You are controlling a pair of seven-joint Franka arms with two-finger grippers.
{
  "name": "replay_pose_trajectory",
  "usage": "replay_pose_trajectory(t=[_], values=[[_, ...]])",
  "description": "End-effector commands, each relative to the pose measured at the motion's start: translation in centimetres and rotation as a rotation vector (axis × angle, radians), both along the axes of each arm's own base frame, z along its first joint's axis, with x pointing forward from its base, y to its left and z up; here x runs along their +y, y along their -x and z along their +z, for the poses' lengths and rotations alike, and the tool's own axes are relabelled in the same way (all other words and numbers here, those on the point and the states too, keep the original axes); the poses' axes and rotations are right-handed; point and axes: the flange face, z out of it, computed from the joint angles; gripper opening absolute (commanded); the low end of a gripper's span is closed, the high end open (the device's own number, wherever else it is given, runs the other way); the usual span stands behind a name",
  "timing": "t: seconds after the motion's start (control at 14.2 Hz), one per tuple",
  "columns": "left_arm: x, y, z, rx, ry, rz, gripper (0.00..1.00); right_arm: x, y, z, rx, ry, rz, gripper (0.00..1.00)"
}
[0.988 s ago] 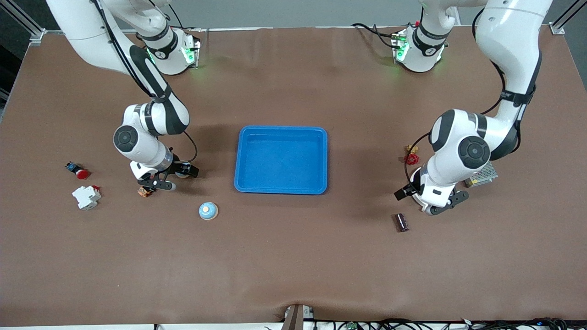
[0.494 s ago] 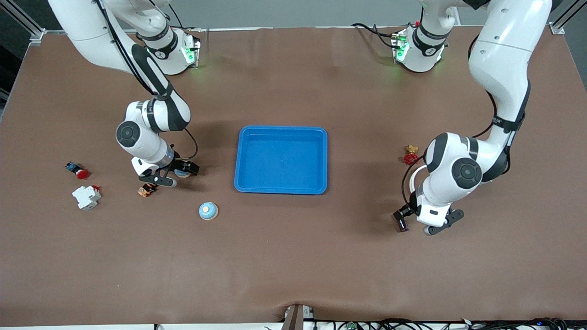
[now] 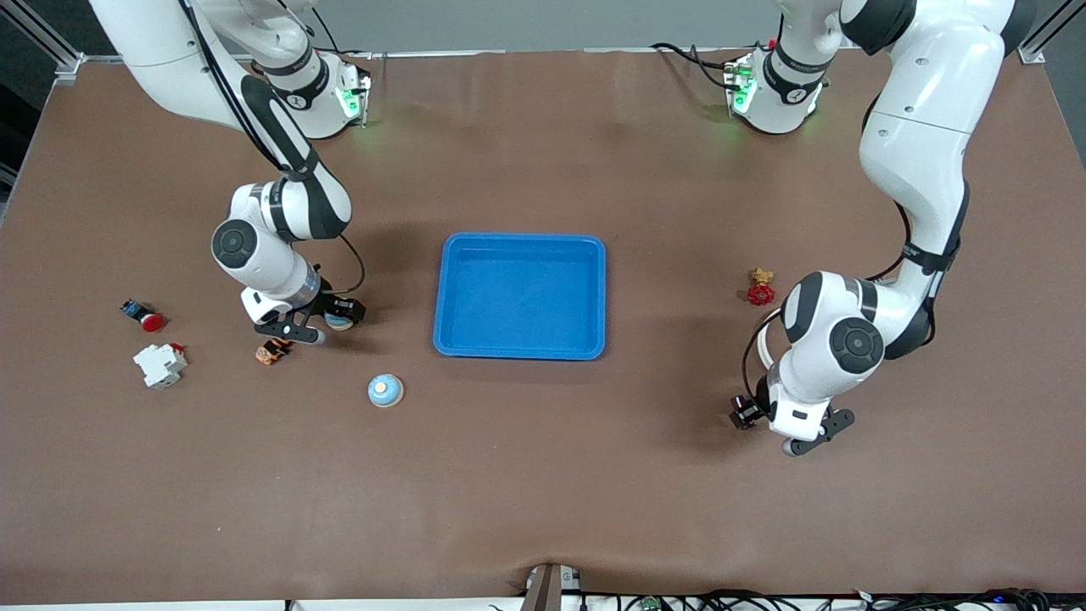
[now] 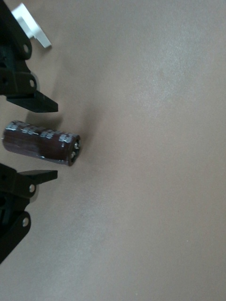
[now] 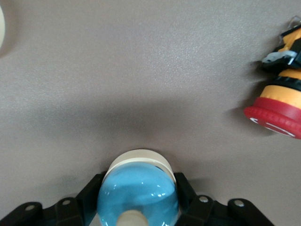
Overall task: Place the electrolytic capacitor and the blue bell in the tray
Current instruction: 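Close the right gripper on the bell while the left gripper grasps the capacitor, then release the capacitor and bell into the blue tray with both grippers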
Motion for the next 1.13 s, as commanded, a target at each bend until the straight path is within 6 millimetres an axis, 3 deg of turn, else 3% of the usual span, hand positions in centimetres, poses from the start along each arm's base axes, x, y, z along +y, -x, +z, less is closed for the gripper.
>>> replay_pose_trajectory(t=[0.0,0.14,0.21,0.28,0.42,0.49,0.71,1.06], values=[[-0.3,-0.8,-1.2,-0.031,0.0,0.013,0.57,0.4,0.0,2.6,0.019,-0.009,-0.008,0.0],[-0.4,-0.7,-1.8,-0.04,0.006,0.013,0.57,1.5,-0.6,5.4,0.072,-0.018,-0.016,0.0],[-0.4,-0.7,-1.8,-0.04,0.006,0.013,0.52,3.0,-0.2,6.4,0.081,-0.016,-0.03,0.0],[-0.4,-0.8,-1.6,-0.043,0.005,0.012,0.41,4.6,0.1,7.6,0.071,-0.017,-0.059,0.0],[-0.4,-0.7,-1.2,-0.047,0.003,0.008,0.07,8.8,1.7,8.9,0.091,-0.008,-0.122,0.0],[-0.6,-0.7,-1.1,-0.044,0.004,0.007,0.0,10.9,2.4,9.7,0.086,-0.007,-0.154,0.0],[-3.8,0.5,1.2,-0.017,0.0,0.034,0.0,17.1,5.6,10.4,0.1,0.011,-0.2,0.0],[-12.0,3.8,4.3,0.051,-0.025,0.1,0.0,23.0,9.0,10.2,0.102,0.022,-0.234,0.0]])
